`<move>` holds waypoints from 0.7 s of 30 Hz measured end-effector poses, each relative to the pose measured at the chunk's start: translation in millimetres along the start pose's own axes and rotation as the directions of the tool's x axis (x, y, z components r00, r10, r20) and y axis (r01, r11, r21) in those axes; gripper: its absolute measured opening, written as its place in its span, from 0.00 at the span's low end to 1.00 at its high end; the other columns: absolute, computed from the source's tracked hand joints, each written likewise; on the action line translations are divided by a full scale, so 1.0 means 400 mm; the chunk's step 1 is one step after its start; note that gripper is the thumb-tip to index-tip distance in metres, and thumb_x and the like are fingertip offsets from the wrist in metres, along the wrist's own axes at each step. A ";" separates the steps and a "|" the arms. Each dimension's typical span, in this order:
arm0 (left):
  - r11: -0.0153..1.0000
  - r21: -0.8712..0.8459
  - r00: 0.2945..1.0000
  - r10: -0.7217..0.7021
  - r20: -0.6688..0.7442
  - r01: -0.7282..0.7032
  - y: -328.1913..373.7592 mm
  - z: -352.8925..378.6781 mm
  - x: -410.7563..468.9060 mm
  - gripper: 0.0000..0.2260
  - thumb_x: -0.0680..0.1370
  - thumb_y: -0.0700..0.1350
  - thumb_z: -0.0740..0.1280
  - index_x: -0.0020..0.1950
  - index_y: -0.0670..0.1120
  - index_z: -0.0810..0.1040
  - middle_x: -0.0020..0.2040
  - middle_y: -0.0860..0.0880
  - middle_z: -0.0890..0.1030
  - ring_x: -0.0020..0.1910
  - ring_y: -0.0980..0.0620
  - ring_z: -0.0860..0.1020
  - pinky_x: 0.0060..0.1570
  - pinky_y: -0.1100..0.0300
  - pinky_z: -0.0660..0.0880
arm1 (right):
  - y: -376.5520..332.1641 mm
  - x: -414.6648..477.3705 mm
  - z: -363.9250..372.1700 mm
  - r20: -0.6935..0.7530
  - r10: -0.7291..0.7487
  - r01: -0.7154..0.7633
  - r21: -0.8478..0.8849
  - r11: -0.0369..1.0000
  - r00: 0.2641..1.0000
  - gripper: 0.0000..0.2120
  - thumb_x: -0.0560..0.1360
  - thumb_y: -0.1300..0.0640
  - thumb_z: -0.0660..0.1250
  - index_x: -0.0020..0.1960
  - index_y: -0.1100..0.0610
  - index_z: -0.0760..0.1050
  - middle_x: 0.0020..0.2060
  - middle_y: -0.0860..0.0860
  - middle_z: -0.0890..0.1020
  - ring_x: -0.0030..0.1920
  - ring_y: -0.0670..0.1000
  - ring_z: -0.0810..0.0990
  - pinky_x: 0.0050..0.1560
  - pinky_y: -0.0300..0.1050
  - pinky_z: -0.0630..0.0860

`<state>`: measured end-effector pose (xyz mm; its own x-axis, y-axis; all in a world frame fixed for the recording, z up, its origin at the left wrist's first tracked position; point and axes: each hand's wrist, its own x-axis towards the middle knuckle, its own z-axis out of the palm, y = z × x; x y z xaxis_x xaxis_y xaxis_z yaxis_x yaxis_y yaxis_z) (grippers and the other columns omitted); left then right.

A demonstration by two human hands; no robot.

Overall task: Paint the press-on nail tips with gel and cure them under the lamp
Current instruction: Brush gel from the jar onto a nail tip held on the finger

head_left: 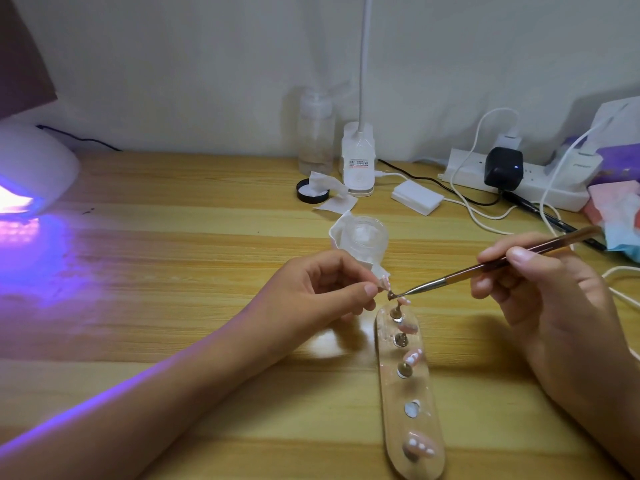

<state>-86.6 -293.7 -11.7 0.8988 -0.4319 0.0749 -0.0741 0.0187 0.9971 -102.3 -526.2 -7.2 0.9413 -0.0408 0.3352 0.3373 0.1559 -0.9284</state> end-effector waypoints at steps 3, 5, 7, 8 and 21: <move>1.000 -0.009 0.999 0.025 0.021 -0.025 0.001 -0.001 0.000 0.02 0.76 0.42 0.69 0.47 0.45 0.80 0.36 0.58 0.82 0.37 0.61 0.77 0.41 0.69 0.74 | -0.001 0.003 0.000 -0.034 -0.004 0.006 0.052 0.999 0.999 0.15 0.75 0.60 0.59 0.38 0.52 0.83 0.36 0.49 0.82 0.34 0.46 0.79 0.40 0.36 0.78; 0.999 -0.024 0.999 0.037 0.015 -0.037 0.004 0.002 0.001 0.05 0.74 0.44 0.69 0.47 0.44 0.80 0.38 0.59 0.82 0.37 0.62 0.77 0.42 0.69 0.73 | -0.001 0.005 -0.001 -0.056 -0.012 0.016 0.069 0.998 0.998 0.15 0.76 0.60 0.59 0.40 0.53 0.83 0.36 0.49 0.82 0.35 0.47 0.80 0.41 0.37 0.78; 0.998 -0.024 0.999 0.050 0.010 -0.050 0.004 0.005 0.002 0.06 0.73 0.44 0.68 0.47 0.44 0.80 0.40 0.59 0.82 0.36 0.63 0.77 0.42 0.70 0.73 | 0.000 0.006 -0.001 -0.062 -0.019 0.024 0.068 0.997 0.998 0.15 0.76 0.60 0.59 0.41 0.53 0.83 0.36 0.49 0.83 0.36 0.47 0.81 0.42 0.37 0.79; 0.998 -0.021 0.998 0.054 0.009 -0.054 0.004 0.006 0.002 0.05 0.73 0.44 0.68 0.47 0.44 0.80 0.40 0.60 0.82 0.36 0.64 0.77 0.42 0.70 0.73 | 0.000 0.005 0.000 -0.060 -0.023 0.027 0.065 0.998 0.998 0.15 0.77 0.60 0.59 0.41 0.53 0.84 0.36 0.49 0.83 0.37 0.47 0.81 0.43 0.37 0.79; 1.000 -0.005 1.000 0.031 0.002 -0.031 -0.001 0.004 0.002 0.06 0.72 0.46 0.68 0.46 0.47 0.81 0.39 0.59 0.82 0.35 0.64 0.76 0.40 0.70 0.73 | 0.004 0.003 -0.005 -0.001 0.000 0.000 0.018 1.000 1.000 0.14 0.76 0.60 0.59 0.40 0.53 0.83 0.34 0.51 0.81 0.35 0.48 0.80 0.41 0.37 0.78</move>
<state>-86.7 -295.5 -12.1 0.8954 -0.4324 0.1057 -0.0996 0.0368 0.9943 -100.8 -528.0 -8.5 0.9412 -0.0417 0.3352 0.3372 0.1736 -0.9253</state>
